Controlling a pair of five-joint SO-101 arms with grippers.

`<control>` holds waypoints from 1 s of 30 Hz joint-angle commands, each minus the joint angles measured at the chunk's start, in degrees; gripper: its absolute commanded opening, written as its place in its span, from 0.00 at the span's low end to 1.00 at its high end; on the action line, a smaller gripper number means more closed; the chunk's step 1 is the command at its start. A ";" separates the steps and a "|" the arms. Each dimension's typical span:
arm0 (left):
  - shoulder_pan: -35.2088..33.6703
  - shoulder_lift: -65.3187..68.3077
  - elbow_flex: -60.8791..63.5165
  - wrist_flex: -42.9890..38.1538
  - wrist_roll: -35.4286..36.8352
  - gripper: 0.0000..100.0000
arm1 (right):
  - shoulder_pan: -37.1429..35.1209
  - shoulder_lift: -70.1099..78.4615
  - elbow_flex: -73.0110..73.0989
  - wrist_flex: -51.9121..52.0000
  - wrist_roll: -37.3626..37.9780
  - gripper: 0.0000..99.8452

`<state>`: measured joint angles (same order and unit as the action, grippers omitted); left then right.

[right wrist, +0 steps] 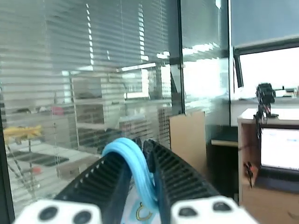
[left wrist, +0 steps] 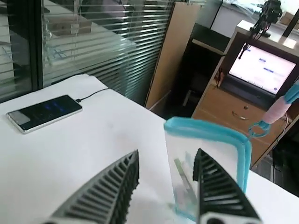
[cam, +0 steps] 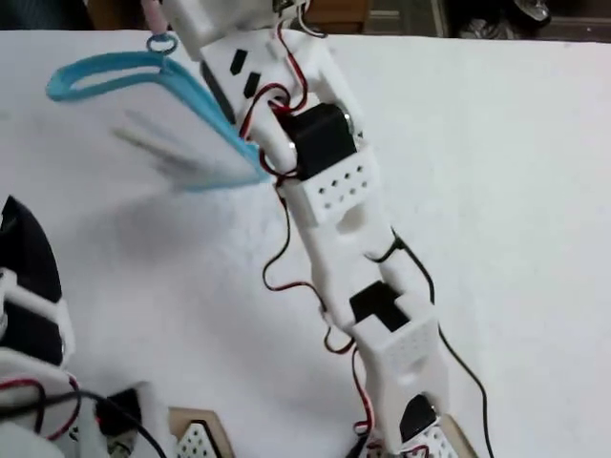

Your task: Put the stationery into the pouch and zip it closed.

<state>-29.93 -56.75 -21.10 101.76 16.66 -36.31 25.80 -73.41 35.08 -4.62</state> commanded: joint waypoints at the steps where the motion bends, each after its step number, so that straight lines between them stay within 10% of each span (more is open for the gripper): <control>1: 0.13 1.10 -2.81 0.44 0.00 0.20 | 1.63 -2.59 -1.93 0.57 0.44 0.02; 9: 1.89 0.57 -2.29 0.53 0.26 0.21 | 3.74 -0.75 -1.85 0.66 0.09 0.02; 20: 36.53 1.01 18.64 -2.55 -5.10 0.20 | 2.59 -0.66 -1.41 0.66 0.09 0.02; 30: 27.12 3.47 40.97 -23.47 -15.12 0.03 | 2.86 -1.27 -2.02 2.07 0.09 0.02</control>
<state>2.59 -53.49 15.65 84.79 1.98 -33.23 25.80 -73.41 36.22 -4.62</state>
